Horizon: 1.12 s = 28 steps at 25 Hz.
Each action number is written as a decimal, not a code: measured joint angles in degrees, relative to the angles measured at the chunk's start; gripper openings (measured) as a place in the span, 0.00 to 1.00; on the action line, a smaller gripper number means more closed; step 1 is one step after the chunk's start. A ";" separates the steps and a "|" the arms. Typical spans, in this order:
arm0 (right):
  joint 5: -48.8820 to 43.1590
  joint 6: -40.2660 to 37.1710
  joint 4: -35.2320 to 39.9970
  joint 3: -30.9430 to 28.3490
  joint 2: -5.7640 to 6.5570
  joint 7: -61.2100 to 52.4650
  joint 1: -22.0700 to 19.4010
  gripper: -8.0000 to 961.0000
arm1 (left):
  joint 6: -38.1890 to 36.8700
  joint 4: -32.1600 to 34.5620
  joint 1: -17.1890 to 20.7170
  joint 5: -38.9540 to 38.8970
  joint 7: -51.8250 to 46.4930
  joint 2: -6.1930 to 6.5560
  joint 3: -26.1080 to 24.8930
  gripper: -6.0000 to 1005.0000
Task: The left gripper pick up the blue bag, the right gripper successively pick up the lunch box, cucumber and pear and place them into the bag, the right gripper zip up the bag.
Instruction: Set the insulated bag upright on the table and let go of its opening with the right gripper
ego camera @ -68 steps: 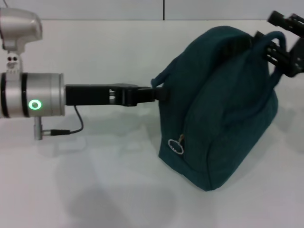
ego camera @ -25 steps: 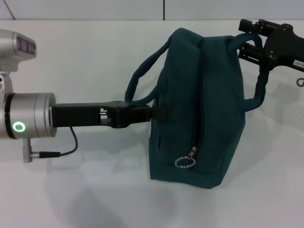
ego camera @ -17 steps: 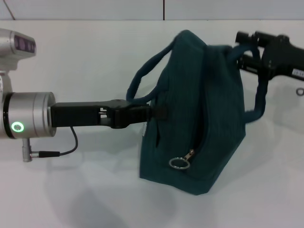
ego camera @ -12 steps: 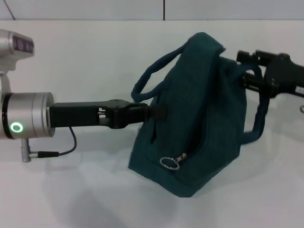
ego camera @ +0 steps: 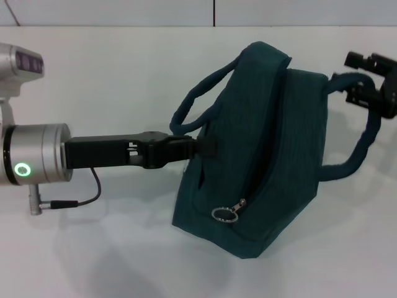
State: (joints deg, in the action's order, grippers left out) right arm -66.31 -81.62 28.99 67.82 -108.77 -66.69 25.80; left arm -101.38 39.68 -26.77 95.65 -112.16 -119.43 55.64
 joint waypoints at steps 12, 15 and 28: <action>-4.57 5.67 -0.44 0.20 -0.20 -3.69 9.28 0.68 | -0.24 -5.77 0.52 -4.71 3.82 -0.14 -0.04 0.06; -5.94 6.59 0.09 0.10 -0.49 -4.74 10.99 0.68 | -0.24 -7.87 0.52 -6.87 5.74 -0.13 -0.04 0.06; -9.69 6.83 6.23 0.44 -0.77 -10.40 10.21 0.68 | 0.07 -12.65 -0.07 -9.00 11.06 -0.19 -0.01 0.06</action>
State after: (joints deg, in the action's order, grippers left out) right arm -76.00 -74.79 35.22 68.26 -109.54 -77.09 36.01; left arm -101.31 27.03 -26.84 86.65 -101.10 -119.61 55.63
